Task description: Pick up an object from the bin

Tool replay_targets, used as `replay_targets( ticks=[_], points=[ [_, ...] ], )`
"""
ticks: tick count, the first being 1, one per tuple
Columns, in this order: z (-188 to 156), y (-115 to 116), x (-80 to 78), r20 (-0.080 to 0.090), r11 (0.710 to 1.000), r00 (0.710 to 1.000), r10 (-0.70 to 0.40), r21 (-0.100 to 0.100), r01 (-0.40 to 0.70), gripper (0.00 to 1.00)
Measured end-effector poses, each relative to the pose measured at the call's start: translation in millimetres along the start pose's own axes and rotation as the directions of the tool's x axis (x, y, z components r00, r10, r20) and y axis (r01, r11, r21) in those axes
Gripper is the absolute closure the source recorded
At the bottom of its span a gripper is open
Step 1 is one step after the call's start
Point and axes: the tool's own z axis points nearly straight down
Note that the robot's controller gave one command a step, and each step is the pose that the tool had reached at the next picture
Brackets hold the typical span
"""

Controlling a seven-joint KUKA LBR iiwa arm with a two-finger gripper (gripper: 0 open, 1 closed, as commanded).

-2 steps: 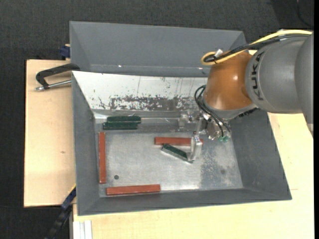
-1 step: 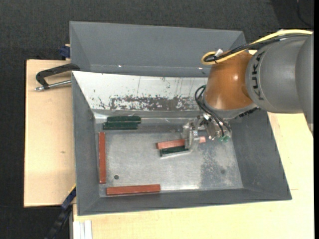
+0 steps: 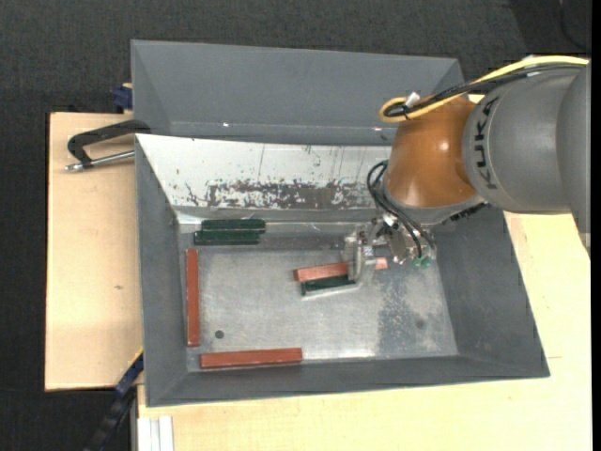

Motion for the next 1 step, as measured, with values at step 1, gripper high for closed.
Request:
replay_targets(
  ticks=[1],
  points=[
    [-202.1, 36.2, 12.5, 0.014, 0.990, 0.990, 0.140, -0.002, -0.140, 1.00]
  ],
)
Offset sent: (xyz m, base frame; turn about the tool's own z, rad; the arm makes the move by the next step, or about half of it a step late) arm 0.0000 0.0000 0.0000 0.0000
